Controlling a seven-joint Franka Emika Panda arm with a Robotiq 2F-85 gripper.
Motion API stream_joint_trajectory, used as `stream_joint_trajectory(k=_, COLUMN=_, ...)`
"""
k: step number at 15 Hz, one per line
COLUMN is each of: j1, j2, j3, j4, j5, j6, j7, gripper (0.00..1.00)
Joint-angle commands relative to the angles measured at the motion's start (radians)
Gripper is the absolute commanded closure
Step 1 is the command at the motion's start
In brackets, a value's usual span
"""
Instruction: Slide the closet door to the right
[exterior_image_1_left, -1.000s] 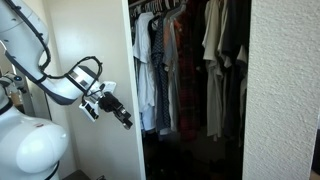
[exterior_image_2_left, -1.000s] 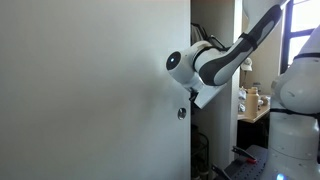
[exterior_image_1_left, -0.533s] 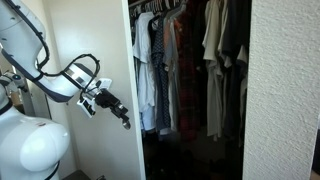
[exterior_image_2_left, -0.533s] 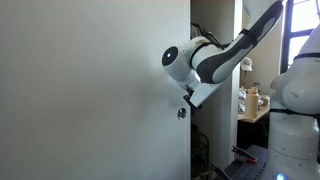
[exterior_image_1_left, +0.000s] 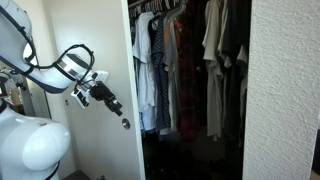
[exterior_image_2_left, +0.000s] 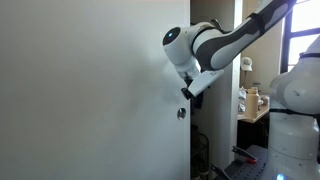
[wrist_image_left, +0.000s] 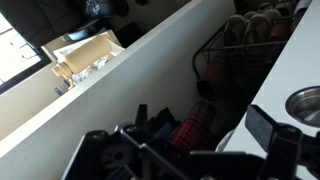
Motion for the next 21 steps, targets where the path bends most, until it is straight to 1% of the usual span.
stream_joint_trajectory(k=1, j1=0.003, j2=-0.123, j3=-0.01, j4=0.002, j5=0.074, j6=-0.018, j7=-0.098, gripper=0.0)
stream_joint_trajectory(k=8, j1=-0.028, j2=-0.307, j3=-0.032, j4=0.005, j5=0.239, j6=0.006, j7=-0.207, gripper=0.0)
stream_joint_trajectory(k=13, j1=-0.065, j2=-0.412, j3=-0.048, j4=0.01, j5=0.322, j6=0.016, j7=-0.28, gripper=0.0)
stream_joint_trajectory(k=18, j1=-0.106, j2=-0.453, j3=-0.042, j4=0.017, j5=0.402, j6=0.026, j7=-0.364, gripper=0.0)
stream_joint_trajectory(k=21, j1=-0.14, j2=-0.448, j3=-0.013, j4=0.022, j5=0.408, j6=0.011, j7=-0.387, gripper=0.0)
